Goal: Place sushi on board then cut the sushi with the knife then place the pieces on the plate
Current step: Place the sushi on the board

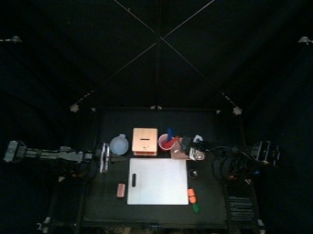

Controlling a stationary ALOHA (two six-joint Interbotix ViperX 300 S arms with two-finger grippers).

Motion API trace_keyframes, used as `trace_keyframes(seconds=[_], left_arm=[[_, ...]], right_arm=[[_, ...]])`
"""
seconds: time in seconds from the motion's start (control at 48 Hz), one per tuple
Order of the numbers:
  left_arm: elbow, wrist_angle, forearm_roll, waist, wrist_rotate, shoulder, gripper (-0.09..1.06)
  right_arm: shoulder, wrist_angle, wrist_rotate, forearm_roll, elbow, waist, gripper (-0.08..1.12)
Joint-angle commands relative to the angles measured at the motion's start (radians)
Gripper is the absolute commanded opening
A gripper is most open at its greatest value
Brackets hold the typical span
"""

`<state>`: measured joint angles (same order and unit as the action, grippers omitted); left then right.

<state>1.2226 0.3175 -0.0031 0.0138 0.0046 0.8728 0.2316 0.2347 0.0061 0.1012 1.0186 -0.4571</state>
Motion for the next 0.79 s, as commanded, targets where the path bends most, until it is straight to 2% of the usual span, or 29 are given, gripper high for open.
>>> trace_keyframes(seconds=[0.021, 0.375, 0.792], left_arm=[[-0.012, 0.008, 0.000, 0.003, -0.003, -0.003, -0.03], [-0.011, 0.009, 0.000, 0.003, -0.003, -0.003, -0.03], [-0.006, 0.008, 0.000, 0.003, -0.005, -0.003, -0.03]], right_arm=[[-0.006, -0.012, 0.002, 0.002, -0.020, -0.003, 0.93], [-0.023, -0.005, 0.008, -0.008, -0.028, 0.003, 0.57], [0.176, 0.126, 0.023, -0.117, -0.055, 0.037, 0.57]])
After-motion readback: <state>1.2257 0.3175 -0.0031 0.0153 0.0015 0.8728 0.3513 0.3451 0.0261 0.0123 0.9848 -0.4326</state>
